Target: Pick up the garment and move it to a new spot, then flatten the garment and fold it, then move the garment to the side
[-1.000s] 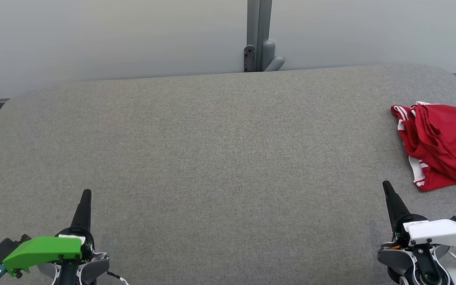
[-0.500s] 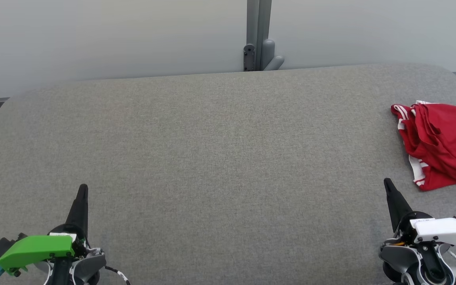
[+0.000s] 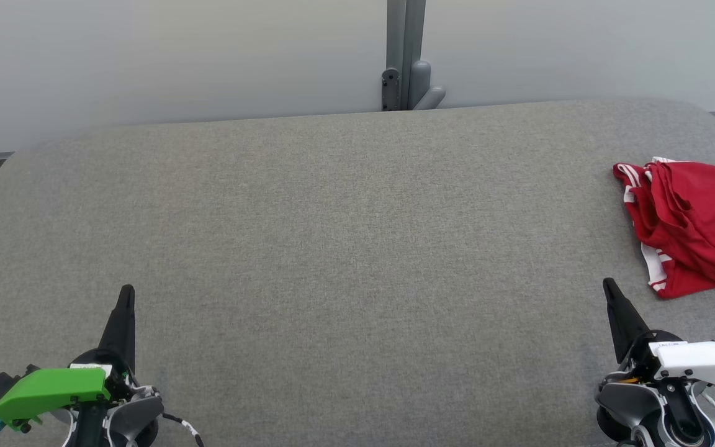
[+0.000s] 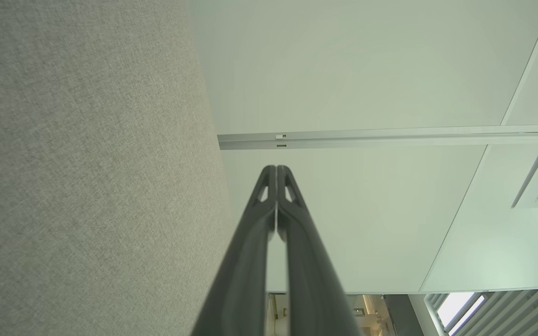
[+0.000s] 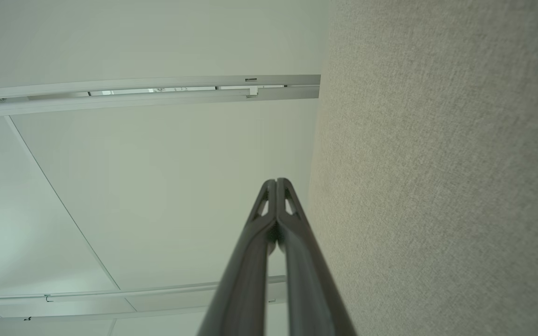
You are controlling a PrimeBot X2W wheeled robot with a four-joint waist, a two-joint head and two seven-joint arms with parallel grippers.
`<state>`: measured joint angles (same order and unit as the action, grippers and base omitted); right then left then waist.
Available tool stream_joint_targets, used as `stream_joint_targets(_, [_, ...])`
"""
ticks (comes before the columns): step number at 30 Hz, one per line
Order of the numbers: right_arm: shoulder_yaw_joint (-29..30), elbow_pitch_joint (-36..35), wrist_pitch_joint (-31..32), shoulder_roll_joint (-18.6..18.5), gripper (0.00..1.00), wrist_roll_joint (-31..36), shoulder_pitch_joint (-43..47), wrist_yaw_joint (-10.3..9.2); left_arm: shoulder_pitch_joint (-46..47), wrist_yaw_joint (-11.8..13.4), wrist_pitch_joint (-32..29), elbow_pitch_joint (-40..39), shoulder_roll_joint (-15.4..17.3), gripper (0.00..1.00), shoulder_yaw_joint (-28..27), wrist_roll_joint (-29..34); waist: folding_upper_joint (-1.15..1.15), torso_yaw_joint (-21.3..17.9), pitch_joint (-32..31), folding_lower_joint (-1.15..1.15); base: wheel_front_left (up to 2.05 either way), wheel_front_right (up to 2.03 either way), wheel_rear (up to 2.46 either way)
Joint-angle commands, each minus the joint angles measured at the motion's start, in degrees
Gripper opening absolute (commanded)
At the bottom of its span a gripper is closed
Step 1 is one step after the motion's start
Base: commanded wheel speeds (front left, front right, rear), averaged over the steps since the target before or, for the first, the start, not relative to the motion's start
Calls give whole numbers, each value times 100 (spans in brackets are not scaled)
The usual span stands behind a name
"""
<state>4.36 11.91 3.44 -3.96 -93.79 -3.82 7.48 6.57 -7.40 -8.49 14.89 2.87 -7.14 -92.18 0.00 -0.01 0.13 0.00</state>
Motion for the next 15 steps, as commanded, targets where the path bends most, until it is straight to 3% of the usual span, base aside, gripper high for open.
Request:
stream_joint_targets(1, [19,-9,18,-5,0,-16,-48,2,77,-31,-5,-17,-1,0,-15,-12,0,0,0,0,0,0,0])
stream_joint_targets(15, [36,-7,36,12,0,8,-51,2,77,-31,-4,-18,-1,0,-14,-13,0,0,0,0,0,0,0])
